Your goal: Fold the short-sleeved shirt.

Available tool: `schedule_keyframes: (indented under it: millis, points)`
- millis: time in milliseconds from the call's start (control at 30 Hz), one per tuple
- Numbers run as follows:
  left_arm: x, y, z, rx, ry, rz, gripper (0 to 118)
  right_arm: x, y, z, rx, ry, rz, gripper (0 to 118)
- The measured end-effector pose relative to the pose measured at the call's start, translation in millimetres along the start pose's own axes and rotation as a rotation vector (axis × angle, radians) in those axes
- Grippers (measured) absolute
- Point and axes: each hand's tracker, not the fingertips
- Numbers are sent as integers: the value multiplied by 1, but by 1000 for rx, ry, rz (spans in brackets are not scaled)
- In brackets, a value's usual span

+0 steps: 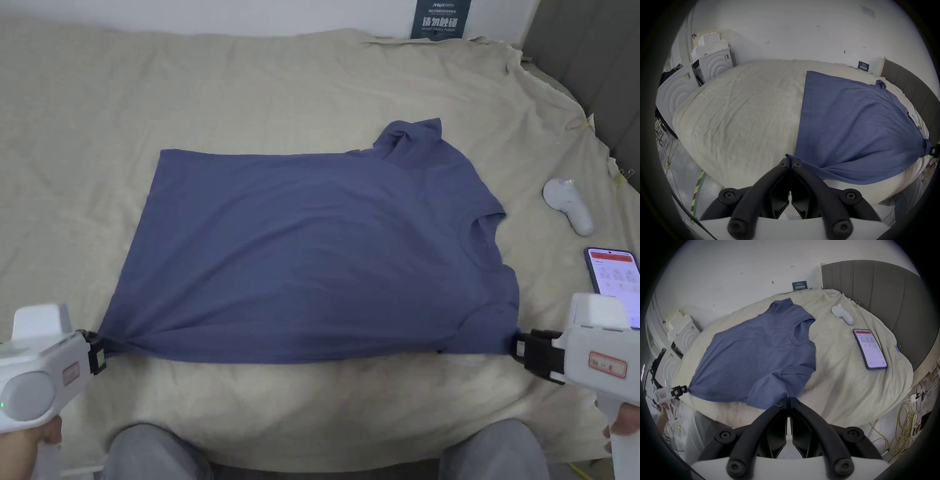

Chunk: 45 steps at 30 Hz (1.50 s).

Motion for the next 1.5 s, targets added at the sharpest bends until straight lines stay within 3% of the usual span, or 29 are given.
schedule_keyframes:
  millis: [300,333,367,400,467,500,533,567,667,800,1033,1200,1267,1367,1400,1433,1500]
  points:
    - [8,-20,-10,-30,42,-26,0,2,-16,-30,-71,-43,24,2]
    - [8,-20,-8,-17,48,-43,7,4,-15,-33,-85,-39,5,2]
    - [6,-21,-7,-15,53,-51,18,5,-15,-34,-94,-33,-15,4]
    - [3,-21,-5,-17,72,-51,37,4,-17,-31,-86,-37,-26,12]
    - [-10,-18,0,-22,94,-18,78,7,-15,-25,-83,-44,-29,53]
    - [-19,-15,4,-30,84,30,102,10,-13,-20,-79,-66,-30,83]
    - [-27,-11,8,-26,62,61,115,12,-11,-14,-73,-86,-32,96]
    - [-32,-7,12,-21,49,80,118,14,-9,-7,-50,-94,-33,97]
    - [-38,16,28,38,48,115,118,18,8,18,14,-103,-49,97]
    - [-25,50,46,158,17,133,118,11,35,53,213,-118,-50,97]
    - [37,77,72,380,-75,125,118,-31,44,75,490,-195,91,97]
    - [71,66,76,464,-69,40,115,-50,24,67,588,-176,61,97]
    - [77,58,77,482,-107,27,100,-54,17,63,596,-178,58,97]
    - [84,52,78,474,-123,16,46,-58,10,61,608,-136,39,91]
    - [87,49,78,475,-120,9,25,-60,7,61,614,-129,36,77]
    - [88,47,78,477,-120,2,13,-63,5,62,617,-127,37,61]
    - [90,44,79,479,-131,4,0,-60,4,58,624,-126,46,16]
